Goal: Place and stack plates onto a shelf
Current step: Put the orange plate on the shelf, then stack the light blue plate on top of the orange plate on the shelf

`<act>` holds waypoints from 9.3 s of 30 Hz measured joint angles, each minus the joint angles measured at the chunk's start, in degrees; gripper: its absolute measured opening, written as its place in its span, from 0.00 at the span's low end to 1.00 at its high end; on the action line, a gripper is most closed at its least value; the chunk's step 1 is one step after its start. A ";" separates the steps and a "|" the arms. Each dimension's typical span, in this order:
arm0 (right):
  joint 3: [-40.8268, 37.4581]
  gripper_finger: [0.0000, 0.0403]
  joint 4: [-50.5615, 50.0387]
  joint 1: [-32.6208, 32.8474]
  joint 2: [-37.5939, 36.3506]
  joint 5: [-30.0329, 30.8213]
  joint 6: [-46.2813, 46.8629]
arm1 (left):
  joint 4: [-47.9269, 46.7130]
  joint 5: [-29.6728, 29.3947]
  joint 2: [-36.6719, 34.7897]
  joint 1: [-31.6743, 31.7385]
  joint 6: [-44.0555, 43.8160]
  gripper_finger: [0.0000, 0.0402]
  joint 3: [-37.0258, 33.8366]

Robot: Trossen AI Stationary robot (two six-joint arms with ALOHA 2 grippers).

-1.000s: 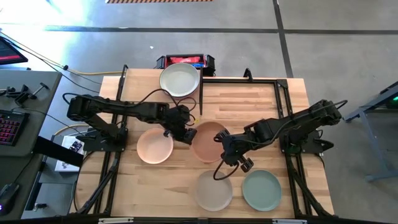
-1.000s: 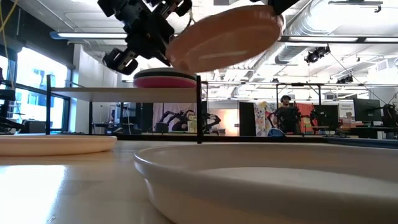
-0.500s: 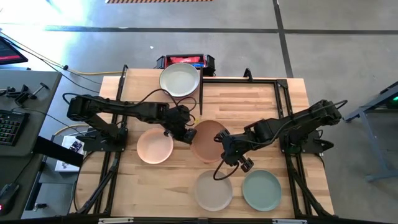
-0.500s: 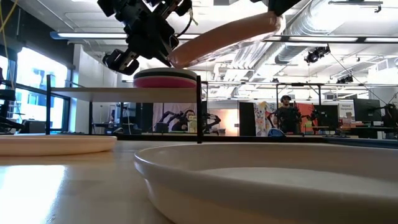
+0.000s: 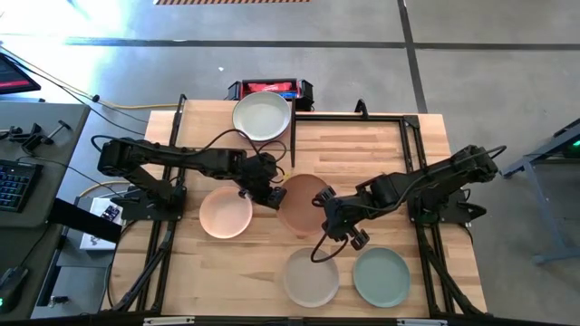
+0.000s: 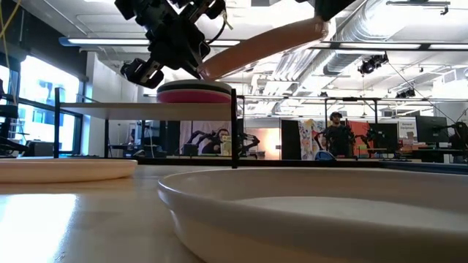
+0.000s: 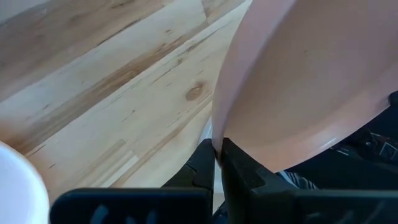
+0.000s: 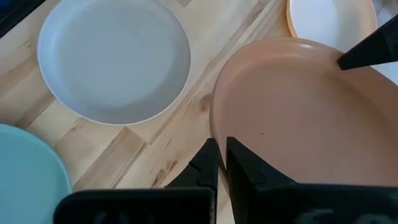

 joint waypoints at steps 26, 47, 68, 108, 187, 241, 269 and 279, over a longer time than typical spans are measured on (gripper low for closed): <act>0.00 0.00 -0.26 0.09 -0.07 -0.56 3.17 | 1.36 0.29 0.00 -0.04 1.52 0.00 -0.06; 0.02 0.02 -0.38 0.85 -2.86 2.40 15.23 | 0.37 0.62 0.00 -0.24 2.84 0.00 0.05; 0.02 0.27 -1.87 1.07 -9.14 6.24 16.79 | -17.58 1.36 -11.08 4.68 4.53 0.00 0.03; 0.02 0.27 29.58 -22.95 -10.36 13.96 15.50 | -39.26 -7.12 -39.57 36.54 16.83 0.00 0.03; 0.00 0.27 17.45 -48.11 -10.29 3.43 -3.23 | -46.38 -24.00 -27.53 49.64 -22.83 0.00 -0.01; -0.02 0.27 -4.96 -42.55 -10.29 -11.00 25.12 | -45.48 -13.41 -30.56 29.45 16.20 0.16 -0.01; -15.16 0.27 -4.57 -1.43 -10.29 -12.85 42.30 | -36.50 -19.50 -30.38 -0.52 17.36 0.16 0.00; -23.02 0.27 0.91 5.84 -10.32 -11.96 42.28 | -31.27 -19.71 -27.08 -6.57 14.67 0.16 0.01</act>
